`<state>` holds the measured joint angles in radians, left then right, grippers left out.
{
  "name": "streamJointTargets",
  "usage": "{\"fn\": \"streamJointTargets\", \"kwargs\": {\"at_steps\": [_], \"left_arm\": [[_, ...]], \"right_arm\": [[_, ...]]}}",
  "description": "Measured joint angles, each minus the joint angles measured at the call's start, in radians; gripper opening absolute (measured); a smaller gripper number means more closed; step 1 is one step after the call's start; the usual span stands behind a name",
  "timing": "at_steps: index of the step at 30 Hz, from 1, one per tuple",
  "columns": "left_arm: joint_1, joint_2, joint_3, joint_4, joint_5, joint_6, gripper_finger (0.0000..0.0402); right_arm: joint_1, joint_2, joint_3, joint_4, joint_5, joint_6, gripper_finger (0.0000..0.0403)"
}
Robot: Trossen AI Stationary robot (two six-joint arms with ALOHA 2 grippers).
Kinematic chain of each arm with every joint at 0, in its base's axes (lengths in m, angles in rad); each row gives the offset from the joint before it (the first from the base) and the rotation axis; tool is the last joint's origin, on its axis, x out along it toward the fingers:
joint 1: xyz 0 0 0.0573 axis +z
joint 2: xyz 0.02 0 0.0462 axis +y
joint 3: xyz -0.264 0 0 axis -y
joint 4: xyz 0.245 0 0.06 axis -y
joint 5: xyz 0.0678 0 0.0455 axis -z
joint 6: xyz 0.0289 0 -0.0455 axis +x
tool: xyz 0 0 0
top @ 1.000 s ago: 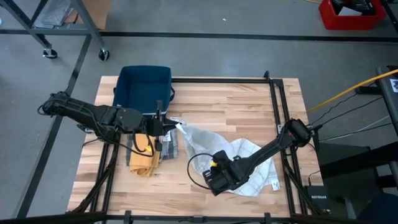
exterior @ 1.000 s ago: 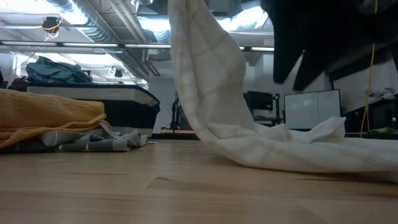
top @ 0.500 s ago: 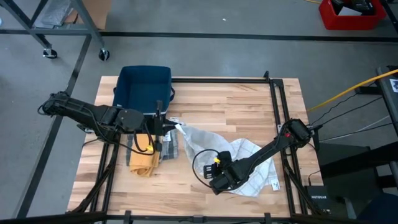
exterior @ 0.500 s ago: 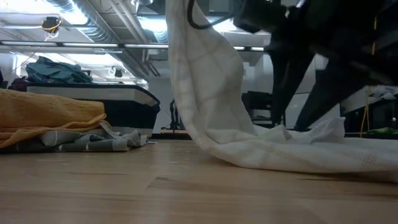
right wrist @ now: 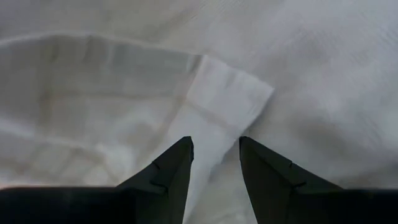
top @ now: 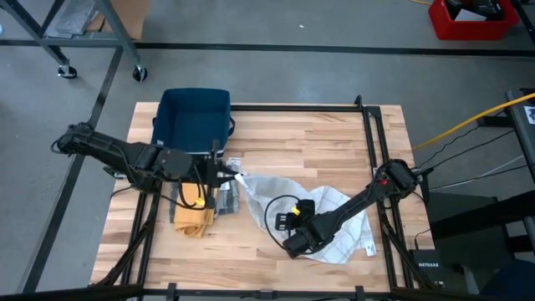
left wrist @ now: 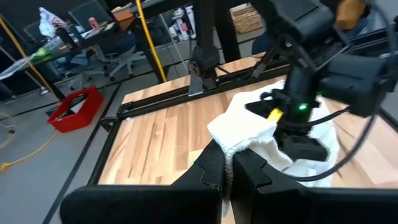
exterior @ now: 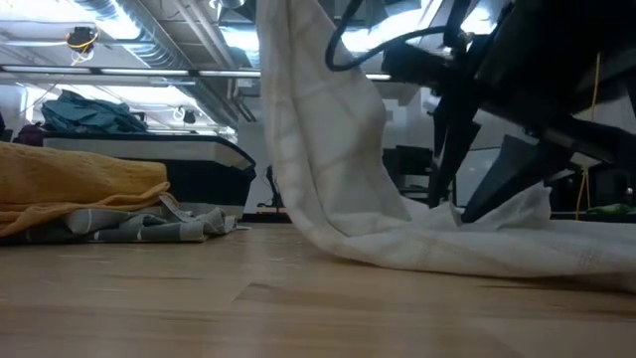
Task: Fold towel
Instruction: Fold the white towel
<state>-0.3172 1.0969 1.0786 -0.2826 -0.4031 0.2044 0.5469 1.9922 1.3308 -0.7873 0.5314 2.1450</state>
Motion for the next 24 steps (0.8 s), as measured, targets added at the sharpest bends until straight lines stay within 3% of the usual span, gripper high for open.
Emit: {"fn": "streamJointTargets", "kwargs": {"at_steps": [10, 14, 24], "left_arm": [[-0.060, 0.000, 0.000, 0.000, 0.000, -0.002, 0.0000], [-0.076, 0.000, 0.000, 0.000, 0.000, -0.002, 0.0000], [-0.085, 0.000, 0.000, -0.007, 0.000, 0.005, 0.0000]], "right_arm": [[-0.073, 0.053, 0.001, -0.001, -0.077, -0.003, 0.0143], [-0.077, 0.058, 0.000, 0.005, 0.021, 0.002, 0.0135], [-0.076, 0.056, 0.000, 0.004, 0.016, -0.091, 0.0013]]}}
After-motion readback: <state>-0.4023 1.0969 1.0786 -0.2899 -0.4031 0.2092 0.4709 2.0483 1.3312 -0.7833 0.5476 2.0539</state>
